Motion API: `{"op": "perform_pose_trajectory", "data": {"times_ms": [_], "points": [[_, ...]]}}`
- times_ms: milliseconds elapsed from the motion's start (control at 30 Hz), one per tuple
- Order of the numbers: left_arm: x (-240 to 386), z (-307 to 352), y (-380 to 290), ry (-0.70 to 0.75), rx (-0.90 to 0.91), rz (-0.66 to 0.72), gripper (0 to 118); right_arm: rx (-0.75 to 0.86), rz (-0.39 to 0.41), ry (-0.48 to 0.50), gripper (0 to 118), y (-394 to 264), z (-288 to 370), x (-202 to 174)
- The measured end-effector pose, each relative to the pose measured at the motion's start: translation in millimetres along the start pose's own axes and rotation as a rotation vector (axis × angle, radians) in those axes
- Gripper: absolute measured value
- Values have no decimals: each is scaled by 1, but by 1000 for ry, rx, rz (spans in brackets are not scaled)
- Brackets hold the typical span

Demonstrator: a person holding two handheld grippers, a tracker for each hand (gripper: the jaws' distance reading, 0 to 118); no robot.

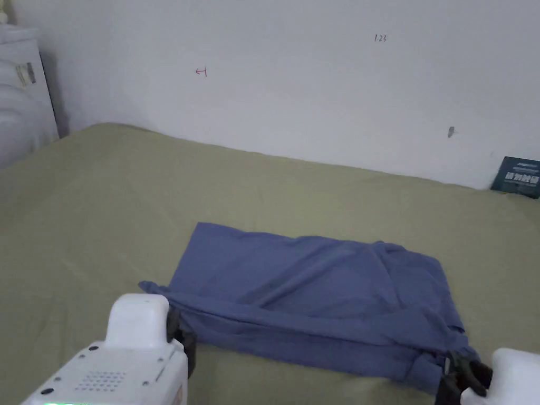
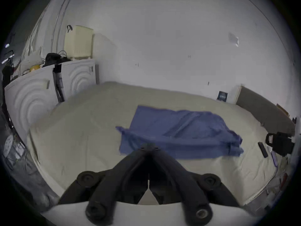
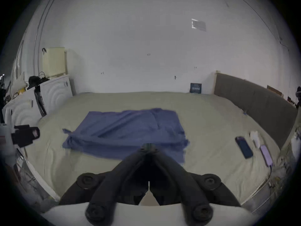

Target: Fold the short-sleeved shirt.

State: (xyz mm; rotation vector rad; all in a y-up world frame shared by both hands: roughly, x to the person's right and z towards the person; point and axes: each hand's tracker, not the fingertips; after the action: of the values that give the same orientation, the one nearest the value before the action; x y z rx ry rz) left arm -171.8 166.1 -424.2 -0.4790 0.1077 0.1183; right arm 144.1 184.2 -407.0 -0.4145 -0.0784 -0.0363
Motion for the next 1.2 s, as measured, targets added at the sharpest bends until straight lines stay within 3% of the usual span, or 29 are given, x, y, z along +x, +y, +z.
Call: {"op": "perform_pose_trajectory", "data": {"times_ms": [200,333,367,467,500,533,667,733,867,900,933,967,1000,1033,1200], "points": [[-7,-9,-38,-11,-141,-19,0,-143,-3,77,1,-39,7,-4],[-40,-54,-21,3,-213,111,0,-135,-45,69,1,-36,1,14],[-46,-70,-14,19,-251,116,7,-136,-56,63,1,-34,-2,21],[-68,-124,-1,46,-328,139,75,-150,-87,39,1,-29,-15,36],[-72,-144,2,43,-388,159,86,-153,-96,31,1,-28,-21,40],[-75,-157,1,44,-403,168,86,-157,-102,27,1,-27,-26,43],[-82,-209,2,46,-460,114,86,-175,-94,-18,1,-23,-46,60],[-79,-224,0,158,-482,60,86,-179,-101,-27,1,-22,-53,68],[-72,-218,1,120,-471,0,85,-191,-132,-47,2,-21,-81,83],[-73,-215,4,73,-448,6,70,-218,-175,-26,7,-21,-95,89],[-73,-214,6,36,-445,20,36,-240,-199,-6,24,-22,-108,94],[-72,-211,6,56,-444,20,2,-296,-236,19,52,-22,-128,104],[-74,-209,8,62,-425,26,2,-338,-246,25,82,-24,-142,110],[-74,-202,12,29,-420,45,2,-345,-267,26,86,-24,-156,114],[-77,-192,21,-3,-387,45,2,-399,-260,-3,86,-30,-215,119]]}}
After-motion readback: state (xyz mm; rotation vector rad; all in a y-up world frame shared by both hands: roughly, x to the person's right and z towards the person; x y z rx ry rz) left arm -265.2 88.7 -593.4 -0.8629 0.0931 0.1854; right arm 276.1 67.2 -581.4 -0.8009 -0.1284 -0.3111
